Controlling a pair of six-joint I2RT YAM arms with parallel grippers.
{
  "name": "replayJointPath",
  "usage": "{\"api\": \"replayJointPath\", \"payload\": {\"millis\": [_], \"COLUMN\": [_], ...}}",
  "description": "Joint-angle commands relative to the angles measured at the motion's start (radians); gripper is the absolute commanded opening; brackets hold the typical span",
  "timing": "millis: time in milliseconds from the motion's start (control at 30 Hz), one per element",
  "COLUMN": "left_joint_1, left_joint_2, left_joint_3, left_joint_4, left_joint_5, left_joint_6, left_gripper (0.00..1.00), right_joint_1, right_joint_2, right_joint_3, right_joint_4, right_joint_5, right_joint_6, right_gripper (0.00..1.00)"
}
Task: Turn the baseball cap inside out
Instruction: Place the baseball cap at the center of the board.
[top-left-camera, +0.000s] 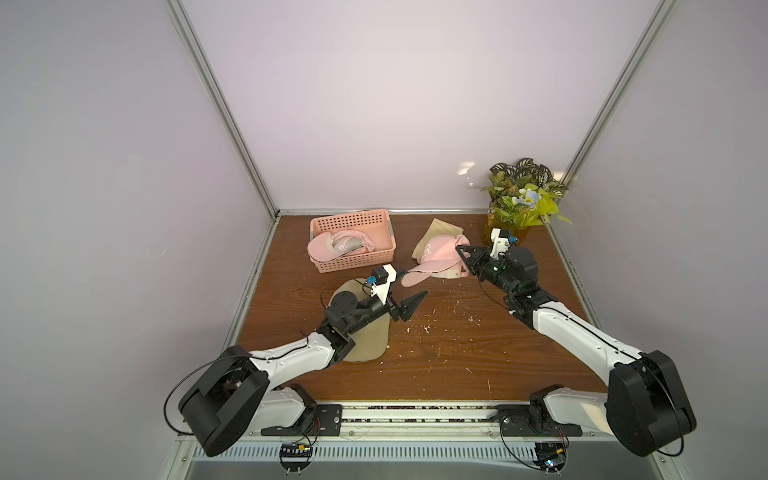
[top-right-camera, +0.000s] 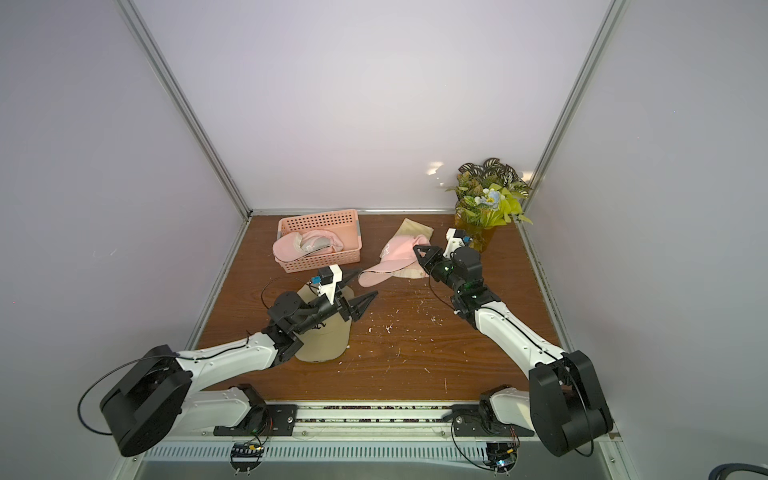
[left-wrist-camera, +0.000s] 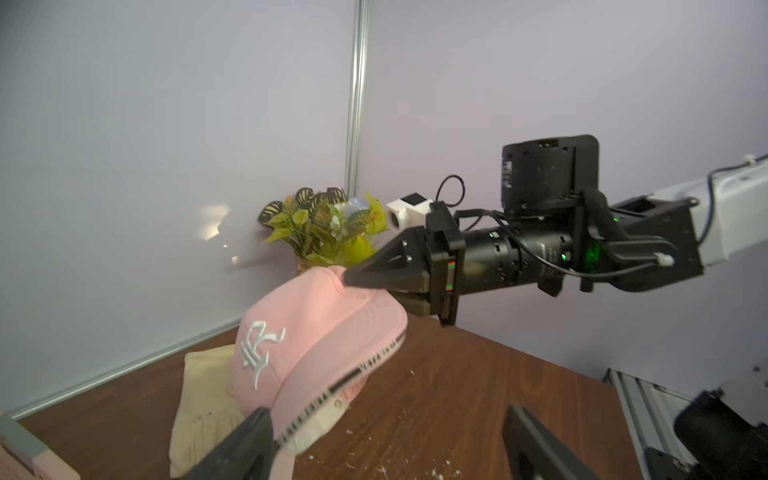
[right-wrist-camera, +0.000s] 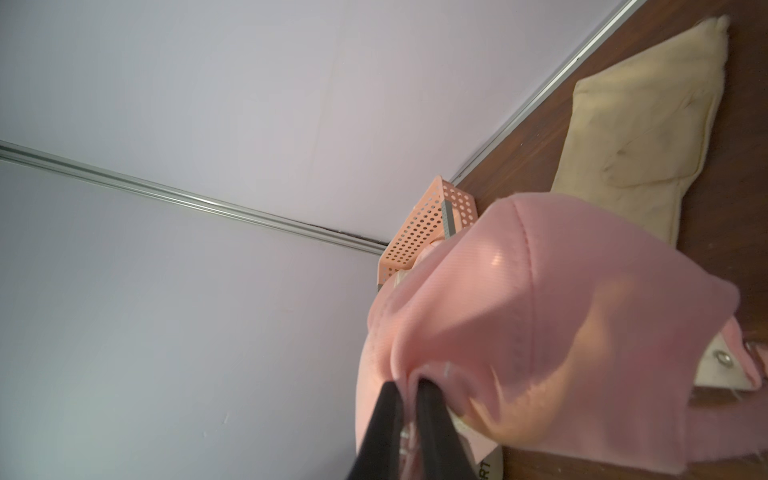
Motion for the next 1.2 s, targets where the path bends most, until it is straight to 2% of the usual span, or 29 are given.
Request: {"api": "replayJointPath", "payload": {"millis": [0,100,233,367,500,667,767,833,933,1033,1067,1167], "left_joint_1": [-0.007,-0.008,-0.007,-0.006,-0.005,-0.004,-0.004,-0.003,-0.003,-0.003,-0.003,-0.003], "left_joint_2": [-0.096,-0.185,-0.282,-0.346,-0.384,-0.399,-0.389,-0.381,-0.366,-0.352,-0.348,-0.338], "left_joint_3": [-0.032,-0.013,0.009,0.014,0.017,0.010,0.008,0.007,0.008,0.010,0.011,0.017], "left_joint_4": [-0.120,-0.279,-0.418,-0.491,-0.533,-0.550,-0.555,-0.557,-0.554,-0.550,-0.550,-0.556], "left_joint_5": [0.040,-0.071,-0.156,-0.258,-0.332,-0.363,-0.370,-0.373,-0.376,-0.374,-0.371,-0.367], "left_joint_6": [-0.044,-0.108,-0.195,-0.260,-0.281,-0.285,-0.288,-0.292,-0.297,-0.304,-0.307,-0.314], "left_gripper": [0.88,0.88,0.91,0.92,0.92,0.92,0.93,0.92,0.93,0.93,0.93,0.93], "right_joint_1": [-0.012,-0.011,-0.006,0.020,0.097,0.163,0.182,0.187,0.187,0.186,0.186,0.184], "right_joint_2": [-0.037,-0.013,0.007,0.035,0.087,0.125,0.142,0.146,0.118,0.081,0.069,0.053], "right_joint_3": [0.008,0.017,0.003,-0.013,0.032,0.010,-0.019,-0.038,-0.092,-0.139,-0.149,-0.166], "right_joint_4": [0.083,0.086,0.077,0.115,0.038,0.081,0.125,0.121,0.084,0.018,-0.013,-0.107], "right_joint_5": [-0.019,-0.129,-0.213,-0.285,-0.287,-0.308,-0.372,-0.413,-0.409,-0.363,-0.331,-0.214], "right_joint_6": [-0.129,-0.212,-0.311,-0.375,-0.497,-0.554,-0.562,-0.583,-0.641,-0.712,-0.739,-0.795], "right_gripper": [0.00,0.00,0.00,0.00,0.00,0.00,0.00,0.00,0.00,0.11,0.18,0.26]}}
